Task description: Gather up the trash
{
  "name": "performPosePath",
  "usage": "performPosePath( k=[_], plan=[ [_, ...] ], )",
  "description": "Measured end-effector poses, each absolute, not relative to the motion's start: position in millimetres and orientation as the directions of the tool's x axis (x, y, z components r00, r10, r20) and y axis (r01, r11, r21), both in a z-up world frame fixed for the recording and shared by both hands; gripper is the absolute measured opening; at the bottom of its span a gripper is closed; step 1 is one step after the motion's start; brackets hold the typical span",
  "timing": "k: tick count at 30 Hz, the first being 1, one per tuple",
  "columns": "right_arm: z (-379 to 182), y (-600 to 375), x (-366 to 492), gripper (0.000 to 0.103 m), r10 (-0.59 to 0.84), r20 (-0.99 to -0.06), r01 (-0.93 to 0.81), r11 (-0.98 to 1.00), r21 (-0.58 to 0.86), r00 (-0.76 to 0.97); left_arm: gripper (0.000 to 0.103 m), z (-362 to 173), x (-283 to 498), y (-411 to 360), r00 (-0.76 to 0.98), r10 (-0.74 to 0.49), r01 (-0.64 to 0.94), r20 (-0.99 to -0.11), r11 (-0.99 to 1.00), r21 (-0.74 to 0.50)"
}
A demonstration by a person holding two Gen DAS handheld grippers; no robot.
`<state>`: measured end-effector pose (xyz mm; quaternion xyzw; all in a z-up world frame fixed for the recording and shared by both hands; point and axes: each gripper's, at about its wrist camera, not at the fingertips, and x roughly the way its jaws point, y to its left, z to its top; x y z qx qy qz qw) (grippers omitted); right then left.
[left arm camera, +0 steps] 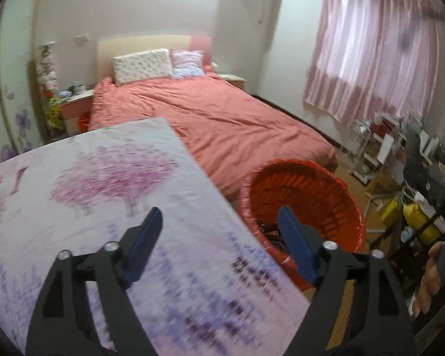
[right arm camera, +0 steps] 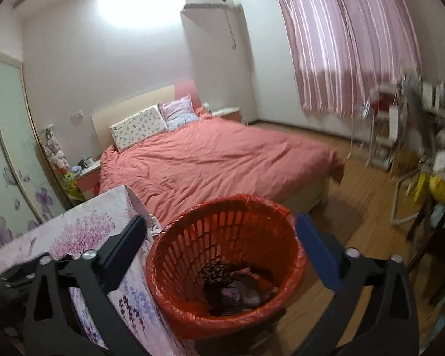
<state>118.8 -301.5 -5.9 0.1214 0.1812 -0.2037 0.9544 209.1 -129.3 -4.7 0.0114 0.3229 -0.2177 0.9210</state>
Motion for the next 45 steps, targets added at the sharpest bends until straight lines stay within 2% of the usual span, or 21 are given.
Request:
performPosePath(
  k=[6, 23, 31, 37, 45],
  plan=[
    [5.0, -267.1, 89.0, 0.101, -0.397, -0.338, 0.446, 0.892, 0.078, 0.853, 0.099, 11.2, 165.0, -77.0, 0.781, -0.309, 0.307, -0.543, 0.947, -0.098],
    [1.8, -215.0, 28.6, 0.101, -0.419, -0.227, 0.433, 0.902, 0.011, 0.879, 0.099, 12.8, 41.9, -4.7, 0.895, -0.054, 0.057, -0.443, 0.998, -0.007],
    [-10.7, -206.0, 24.8, 0.101, -0.416, -0.286, 0.428, 0.904, -0.022, 0.863, 0.099, 6.4, 7.0, 8.3, 0.906, 0.017, -0.012, -0.423, 1.0, 0.014],
    [-20.7, -205.2, 25.6, 0.101, -0.4, -0.371, 0.428, 0.904, -0.005, 0.838, 0.099, -1.6, -1.3, 6.9, 0.892, 0.019, -0.012, -0.452, 1.0, 0.02],
    [-28.8, -196.2, 22.2, 0.101, -0.421, -0.407, 0.453, 0.891, -0.019, 0.811, 0.099, -11.1, -0.4, 6.6, 0.867, 0.018, -0.018, -0.498, 1.0, 0.006]
  ],
)
